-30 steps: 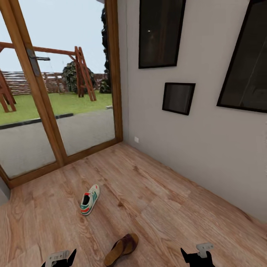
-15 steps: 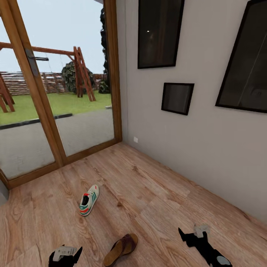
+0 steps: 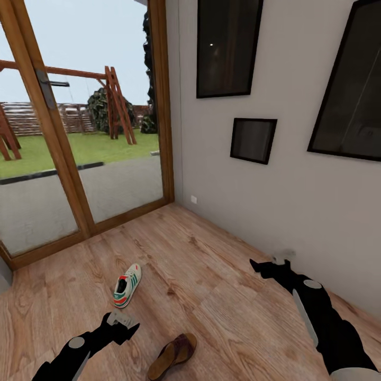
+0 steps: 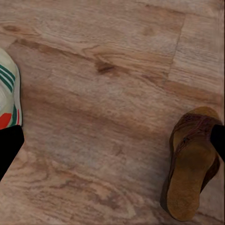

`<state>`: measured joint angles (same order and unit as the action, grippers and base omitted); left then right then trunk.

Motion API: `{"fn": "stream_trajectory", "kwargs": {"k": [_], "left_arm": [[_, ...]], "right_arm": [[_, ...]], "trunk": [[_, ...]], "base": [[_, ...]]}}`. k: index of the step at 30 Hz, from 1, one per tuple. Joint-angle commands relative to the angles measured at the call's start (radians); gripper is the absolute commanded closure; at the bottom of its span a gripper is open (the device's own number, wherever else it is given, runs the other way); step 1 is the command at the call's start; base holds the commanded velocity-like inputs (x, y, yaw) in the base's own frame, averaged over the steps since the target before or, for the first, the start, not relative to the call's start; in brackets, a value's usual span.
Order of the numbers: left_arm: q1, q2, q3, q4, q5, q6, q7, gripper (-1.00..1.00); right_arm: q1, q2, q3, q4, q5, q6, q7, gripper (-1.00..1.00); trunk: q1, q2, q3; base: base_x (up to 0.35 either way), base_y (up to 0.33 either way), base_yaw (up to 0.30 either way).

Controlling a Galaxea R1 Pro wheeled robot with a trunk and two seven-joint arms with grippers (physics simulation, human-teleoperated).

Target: Pick up the two gym shoes and the two sandals from the corridor floor and place them onto the hallstand (shoe rack) in the corridor, making sure they are on the rack and not on the floor. Arrange them so the two gym shoes are next to each other and the two sandals are next to each other.

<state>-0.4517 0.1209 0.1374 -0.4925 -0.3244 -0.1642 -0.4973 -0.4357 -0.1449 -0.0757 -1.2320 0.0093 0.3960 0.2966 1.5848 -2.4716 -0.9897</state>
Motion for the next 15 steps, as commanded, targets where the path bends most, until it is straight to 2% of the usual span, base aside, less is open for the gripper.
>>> {"fn": "stream_trajectory", "kwargs": {"k": [1, 5, 15], "left_arm": [[-0.001, 0.0, 0.002, 0.001, -0.012, -0.005, -0.014, -1.0], [0.001, 0.003, -0.015, 0.003, -0.016, -0.006, -0.037, -1.0], [0.003, 0.006, -0.025, -0.001, -0.018, -0.007, -0.047, -1.0]], "right_arm": [[-0.001, 0.0, -0.001, -0.021, 0.002, 0.01, 0.006, -1.0], [0.0, 0.0, 0.0, -0.068, 0.002, 0.021, 0.006, -1.0], [0.003, -0.006, -0.002, -0.08, 0.007, 0.026, 0.006, -1.0]], "trunk": [[0.0, 0.0, -0.001], [0.0, 0.0, -0.001], [0.0, 0.0, -0.001]], "base": [[0.0, 0.0, 0.0], [0.0, 0.0, 0.0], [0.0, 0.0, 0.0]]}}
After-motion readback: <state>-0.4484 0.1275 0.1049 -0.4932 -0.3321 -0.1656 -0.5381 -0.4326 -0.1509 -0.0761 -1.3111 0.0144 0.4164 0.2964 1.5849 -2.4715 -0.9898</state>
